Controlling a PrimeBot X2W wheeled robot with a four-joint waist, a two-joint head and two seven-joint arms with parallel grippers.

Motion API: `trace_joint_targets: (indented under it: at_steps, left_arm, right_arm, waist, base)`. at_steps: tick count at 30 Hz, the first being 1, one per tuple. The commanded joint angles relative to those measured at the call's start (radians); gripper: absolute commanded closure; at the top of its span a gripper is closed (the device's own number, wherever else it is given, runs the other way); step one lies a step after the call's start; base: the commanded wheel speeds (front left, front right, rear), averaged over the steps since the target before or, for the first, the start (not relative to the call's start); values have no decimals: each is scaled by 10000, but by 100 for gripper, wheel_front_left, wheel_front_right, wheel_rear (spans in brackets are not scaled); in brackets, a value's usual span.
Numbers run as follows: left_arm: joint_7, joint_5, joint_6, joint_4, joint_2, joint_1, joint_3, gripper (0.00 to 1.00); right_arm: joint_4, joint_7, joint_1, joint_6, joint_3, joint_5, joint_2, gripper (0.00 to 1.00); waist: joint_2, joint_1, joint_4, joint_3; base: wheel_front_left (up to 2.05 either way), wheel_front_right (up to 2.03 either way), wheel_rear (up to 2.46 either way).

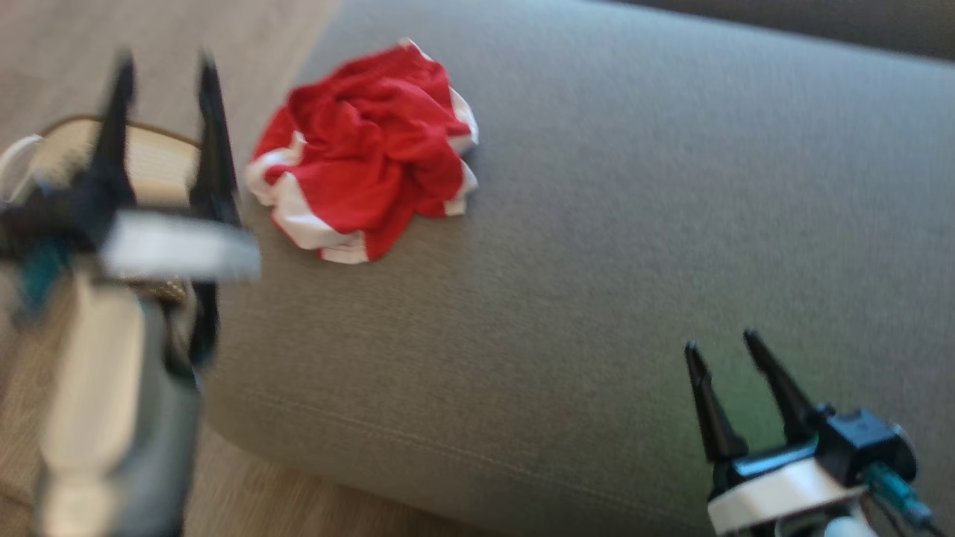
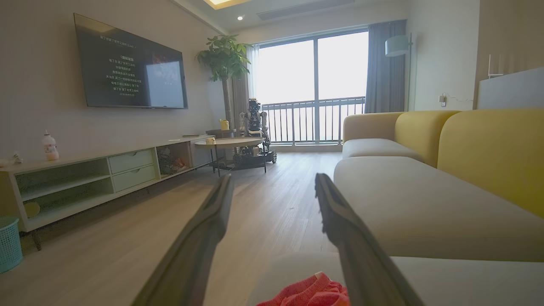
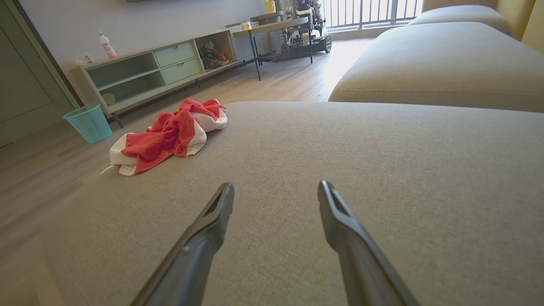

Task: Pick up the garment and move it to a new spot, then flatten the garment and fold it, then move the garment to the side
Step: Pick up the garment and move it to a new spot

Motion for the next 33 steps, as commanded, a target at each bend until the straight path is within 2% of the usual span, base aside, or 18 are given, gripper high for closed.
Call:
trace_joint_targets:
  at_steps: [1, 2, 5, 8, 16, 22, 28, 29, 30, 33]
  left_arm:
    - [188, -251, -261, 327, 442, -1663, 498, 0]
    - [188, -251, -261, 327, 442, -1663, 498, 0]
    - [843, -699, -750, 1876, 518, -3316, 504, 0]
    - [1925, -1363, -1095, 3750, 504, -4729, 602, 0]
    - [4716, -1903, -1333, 7944, 961, -7033, 511, 0]
    - [6171, -2030, -1458, 9711, 943, -7654, 218, 0]
    - [6561, -2051, -1540, 10662, 800, -7566, -65, 1]
    - [6401, -2092, -1558, 10693, 802, -7551, -63, 85]
    - [6278, -2151, -1583, 10728, 784, -7517, -72, 100]
    - [5837, -2461, -1643, 10668, 721, -7428, -49, 100]
  right_arm:
    - [-411, -93, -490, -4, 196, -257, -138, 0]
    - [-411, -93, -490, -4, 196, -257, -138, 0]
    - [-496, -93, -749, -4, 168, -418, -378, 0]
    - [-626, -93, -1027, -4, 101, -456, -593, 0]
    - [-893, -93, -1614, -4, 198, -427, -699, 0]
    - [-1057, -93, -1779, -4, 106, -406, -639, 0]
    - [-1102, -93, -1902, -4, 102, -333, -573, 0]
    - [-1102, -93, -1955, -4, 153, -319, -556, 0]
    - [-1095, -93, -2012, -4, 194, -304, -537, 0]
    - [-1035, -93, -2122, -4, 261, -255, -474, 0]
  waist:
    - [0, 0, -695, 1018]
    - [0, 0, -695, 1018]
    - [0, 0, -999, 1601]
    - [0, 0, -1347, 2140]
    - [0, 0, -2278, 3224]
    - [0, 0, -2581, 3696]
    - [0, 0, -2630, 3878]
    - [0, 0, -2639, 3896]
    - [0, 0, -2652, 3897]
    - [0, 0, -2664, 3787]
  base:
    - [0, 0, 0]
    - [0, 0, 0]
    - [0, 0, 0]
    - [0, 0, 0]
    - [0, 0, 0]
    - [0, 0, 0]
    - [0, 0, 0]
    - [0, 0, 0]
    - [0, 0, 0]
    - [0, 0, 0]
